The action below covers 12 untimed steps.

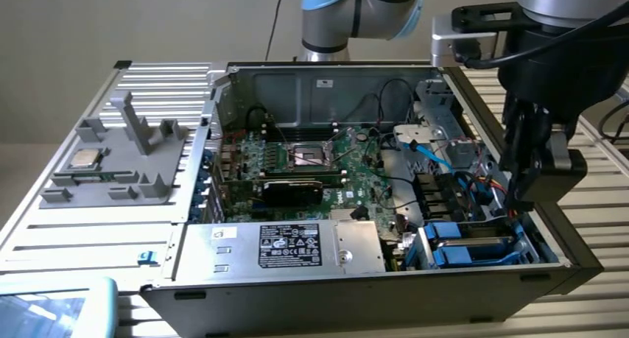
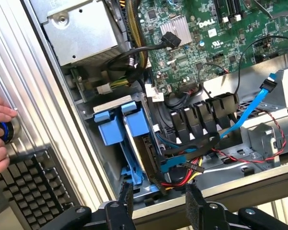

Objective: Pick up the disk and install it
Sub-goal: 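Insert the first disk wire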

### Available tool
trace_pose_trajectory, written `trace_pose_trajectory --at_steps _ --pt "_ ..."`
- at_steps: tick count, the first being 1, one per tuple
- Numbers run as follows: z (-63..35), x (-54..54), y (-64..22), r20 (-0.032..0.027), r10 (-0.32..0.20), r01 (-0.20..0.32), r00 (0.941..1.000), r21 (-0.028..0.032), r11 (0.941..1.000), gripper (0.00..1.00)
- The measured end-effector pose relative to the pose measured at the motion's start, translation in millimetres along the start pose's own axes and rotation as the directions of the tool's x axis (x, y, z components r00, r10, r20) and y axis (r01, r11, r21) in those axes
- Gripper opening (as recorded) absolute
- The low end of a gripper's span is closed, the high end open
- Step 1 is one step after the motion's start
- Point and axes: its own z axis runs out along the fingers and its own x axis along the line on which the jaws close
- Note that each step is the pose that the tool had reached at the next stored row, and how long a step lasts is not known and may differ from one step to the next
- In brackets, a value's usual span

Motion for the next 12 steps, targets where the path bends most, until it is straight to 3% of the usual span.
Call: trace_pose_trajectory --at_steps 3,6,12 --pt "0.2 0.6 -0.1 0.0073 -0.033 0.033 0.9994 -0.0002 0.9995 0.56" --pt "0.6 0.7 0.1 0.0192 -0.084 0.084 0.9963 -0.0003 0.9964 0.56" --pt "1.6 0.7 0.4 0.0478 -0.187 0.187 0.9812 -0.0009 0.9823 0.56"
